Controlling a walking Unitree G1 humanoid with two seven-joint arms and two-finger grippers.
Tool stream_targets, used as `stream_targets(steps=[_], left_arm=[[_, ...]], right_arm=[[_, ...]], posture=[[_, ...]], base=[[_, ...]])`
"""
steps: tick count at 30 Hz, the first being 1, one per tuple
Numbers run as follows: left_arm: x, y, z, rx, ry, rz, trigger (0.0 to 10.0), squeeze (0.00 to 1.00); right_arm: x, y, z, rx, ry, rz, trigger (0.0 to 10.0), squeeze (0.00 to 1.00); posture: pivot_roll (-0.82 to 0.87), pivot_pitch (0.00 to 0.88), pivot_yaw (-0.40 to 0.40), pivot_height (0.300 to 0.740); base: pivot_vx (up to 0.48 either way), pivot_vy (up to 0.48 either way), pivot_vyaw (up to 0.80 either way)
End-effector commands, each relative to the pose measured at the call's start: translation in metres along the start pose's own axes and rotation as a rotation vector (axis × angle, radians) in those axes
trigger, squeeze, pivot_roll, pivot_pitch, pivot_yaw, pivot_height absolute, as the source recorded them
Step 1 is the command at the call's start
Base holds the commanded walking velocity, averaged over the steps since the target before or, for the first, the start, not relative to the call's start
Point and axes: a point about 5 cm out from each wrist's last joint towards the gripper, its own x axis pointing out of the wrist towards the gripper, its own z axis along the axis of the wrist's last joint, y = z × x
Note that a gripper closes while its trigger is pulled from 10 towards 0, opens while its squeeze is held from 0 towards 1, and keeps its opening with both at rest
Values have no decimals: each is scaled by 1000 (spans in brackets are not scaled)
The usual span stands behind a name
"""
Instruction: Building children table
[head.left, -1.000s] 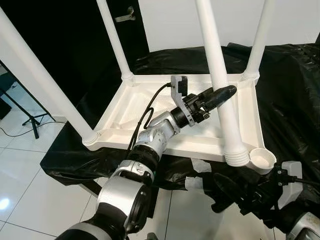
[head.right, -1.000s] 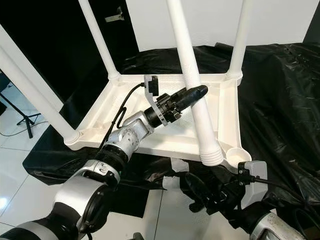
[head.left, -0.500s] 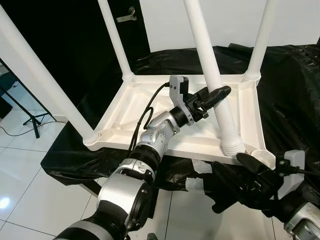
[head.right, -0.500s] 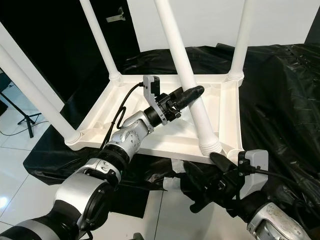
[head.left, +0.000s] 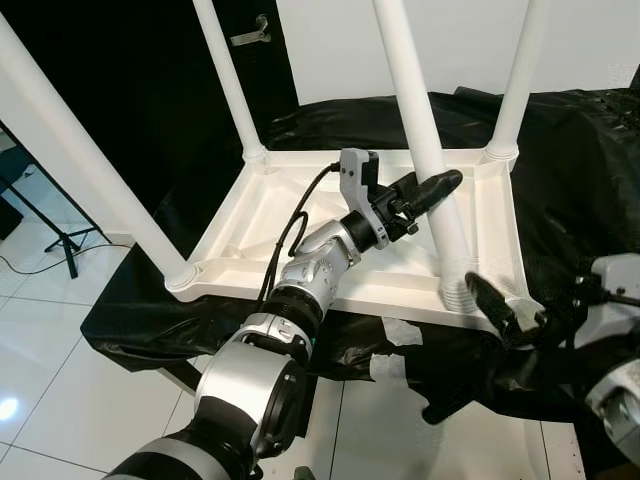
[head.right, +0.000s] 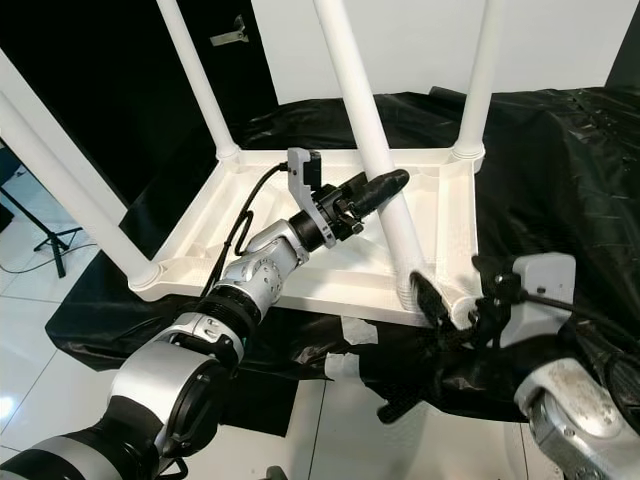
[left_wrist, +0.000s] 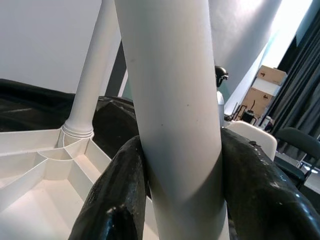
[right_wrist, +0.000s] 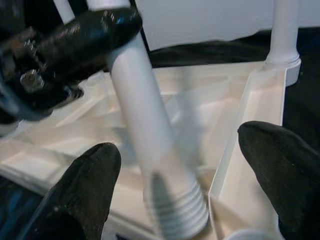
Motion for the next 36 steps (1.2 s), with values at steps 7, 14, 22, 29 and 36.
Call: stream_targets(steps=[7,14,22,29,36], left_arm=[[13,-17,-16,-56,0,-72,0,0],[13,-21,-20,-57,2,-97,0,0],[11,-20,-19,-52,1,-97,0,0],[10,-20,-19,-55,-7,-103,0,0],[12,-21,-17,-64,-21,-104,0,0]], right_arm=[[26,-6,-10,-41,21,23,10000,0],[66,1,-16,-42,8,105,10000,0],[83,11,-22,-32,15,185,10000,0],[99,16,-31,-10,19,208,0,0],[101,16,-28,-29,-9,158,0,0]], posture=[[-109,0,124,740],[-82,0,115,740],[-53,0,107,740],[-47,0,105,740],[-51,0,105,740]], base=[[0,0,0],[0,0,0],[0,0,0],[0,0,0],[0,0,0]])
